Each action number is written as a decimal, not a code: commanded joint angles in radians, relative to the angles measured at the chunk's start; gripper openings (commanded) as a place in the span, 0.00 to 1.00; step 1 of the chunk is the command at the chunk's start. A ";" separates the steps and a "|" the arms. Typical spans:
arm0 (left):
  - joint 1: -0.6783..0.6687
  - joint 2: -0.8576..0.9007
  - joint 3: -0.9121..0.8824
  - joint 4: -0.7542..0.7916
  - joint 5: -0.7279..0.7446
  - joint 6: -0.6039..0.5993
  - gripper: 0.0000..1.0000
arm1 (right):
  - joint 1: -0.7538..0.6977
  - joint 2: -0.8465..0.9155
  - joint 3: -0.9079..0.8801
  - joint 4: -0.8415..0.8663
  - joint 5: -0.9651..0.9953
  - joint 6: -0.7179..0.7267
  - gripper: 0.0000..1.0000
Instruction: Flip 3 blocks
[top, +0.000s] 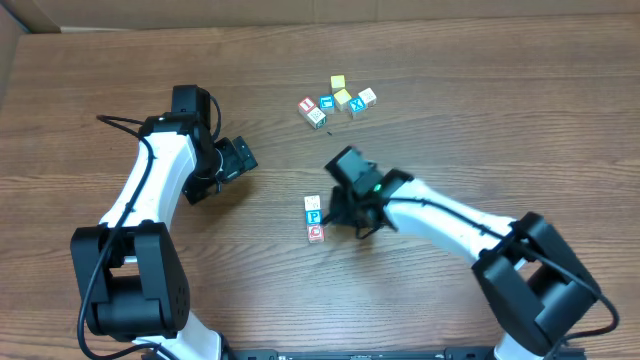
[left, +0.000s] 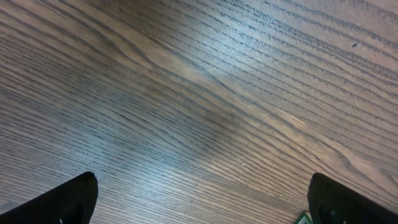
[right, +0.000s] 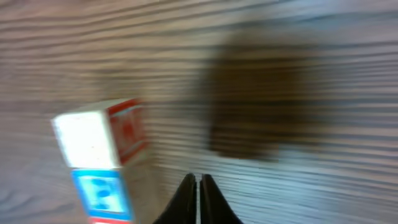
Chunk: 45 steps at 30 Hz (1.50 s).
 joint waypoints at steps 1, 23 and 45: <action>-0.002 -0.010 0.014 0.002 -0.003 0.004 1.00 | -0.060 -0.023 0.160 -0.109 0.021 -0.169 0.16; -0.002 -0.010 0.014 0.002 -0.003 0.004 1.00 | -0.222 -0.024 0.381 -0.377 0.021 -0.531 1.00; -0.002 -0.010 0.014 0.002 -0.003 0.004 1.00 | -0.364 -0.482 0.377 -0.034 0.029 -0.719 1.00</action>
